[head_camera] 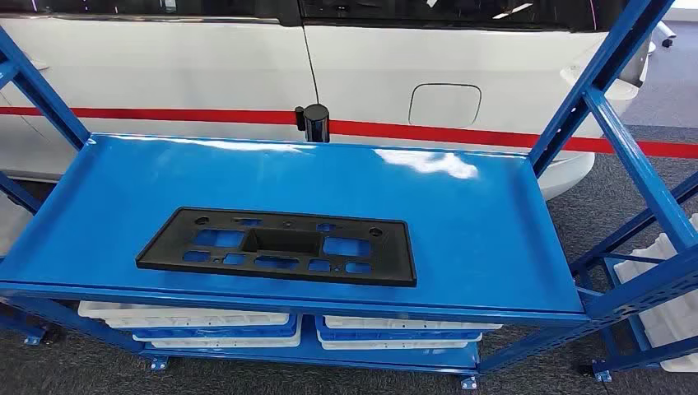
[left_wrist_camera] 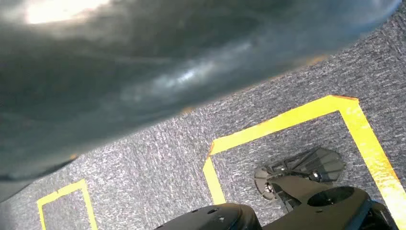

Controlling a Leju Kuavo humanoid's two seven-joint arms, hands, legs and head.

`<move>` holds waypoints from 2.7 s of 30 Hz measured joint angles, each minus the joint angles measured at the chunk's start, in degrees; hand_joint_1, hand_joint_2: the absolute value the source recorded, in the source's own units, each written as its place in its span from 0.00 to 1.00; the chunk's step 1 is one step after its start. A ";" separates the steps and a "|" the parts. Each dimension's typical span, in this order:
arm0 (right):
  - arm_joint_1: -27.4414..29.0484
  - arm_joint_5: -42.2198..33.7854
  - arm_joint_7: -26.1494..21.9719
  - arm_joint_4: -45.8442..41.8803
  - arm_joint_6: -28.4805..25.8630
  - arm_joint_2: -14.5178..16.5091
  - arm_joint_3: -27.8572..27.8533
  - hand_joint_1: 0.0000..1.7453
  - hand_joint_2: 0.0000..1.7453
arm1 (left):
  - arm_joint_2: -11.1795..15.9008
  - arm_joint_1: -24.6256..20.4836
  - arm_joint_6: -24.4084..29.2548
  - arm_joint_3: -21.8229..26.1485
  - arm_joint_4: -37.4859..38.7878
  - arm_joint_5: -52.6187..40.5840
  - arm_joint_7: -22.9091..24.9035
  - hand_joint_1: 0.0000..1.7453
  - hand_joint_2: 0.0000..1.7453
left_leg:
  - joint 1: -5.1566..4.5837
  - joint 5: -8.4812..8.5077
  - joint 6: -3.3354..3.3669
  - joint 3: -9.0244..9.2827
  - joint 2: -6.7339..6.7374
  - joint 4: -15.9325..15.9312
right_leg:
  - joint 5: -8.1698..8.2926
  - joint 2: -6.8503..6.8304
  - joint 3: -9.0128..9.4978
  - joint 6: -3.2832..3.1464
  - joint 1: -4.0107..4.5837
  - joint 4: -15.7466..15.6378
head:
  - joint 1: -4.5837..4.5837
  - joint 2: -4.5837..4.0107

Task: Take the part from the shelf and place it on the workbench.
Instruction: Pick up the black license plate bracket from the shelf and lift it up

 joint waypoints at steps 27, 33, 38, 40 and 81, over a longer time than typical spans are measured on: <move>3.53 31.87 -0.02 -17.62 -13.18 -6.11 32.42 0.00 1.00 | -0.79 -0.48 -0.08 1.13 -0.01 -2.78 0.21 0.00 0.00 | 0.02 0.00 0.00 0.01 0.01 0.00 | 0.00 0.00 0.01 0.00 0.01 0.00 | 0.02 0.00; 3.80 32.26 -0.02 -17.50 -16.96 -11.33 41.36 0.00 1.00 | -0.92 -0.61 -0.10 1.25 -0.01 -3.29 0.20 0.00 0.00 | 0.02 0.00 0.00 0.00 0.01 0.00 | 0.00 0.00 0.01 0.00 0.01 0.00 | 0.01 0.00; 3.71 30.60 -0.01 -15.13 -11.40 -15.86 49.80 0.00 1.00 | -0.98 -0.86 -0.16 1.85 -0.02 -3.77 0.18 0.00 0.00 | 0.02 0.00 0.00 0.00 0.00 0.00 | 0.00 0.00 0.02 0.00 0.02 0.00 | 0.01 -0.01; 3.57 30.58 -0.01 -13.21 -7.98 -16.55 52.08 0.00 1.00 | -1.03 -0.94 -0.16 2.03 -0.01 -3.84 0.14 0.00 0.00 | 0.03 0.00 0.00 0.00 0.00 0.00 | 0.00 0.00 0.02 0.00 0.04 0.00 | 0.01 -0.01; -9.16 43.56 5.46 18.01 -2.41 -17.33 75.01 0.00 1.00 | -1.49 -2.24 -1.19 2.97 -0.02 -6.77 1.52 0.00 0.00 | 0.07 0.04 0.00 -0.09 -0.02 0.00 | 0.01 0.00 0.37 0.00 0.05 0.04 | 0.02 -0.01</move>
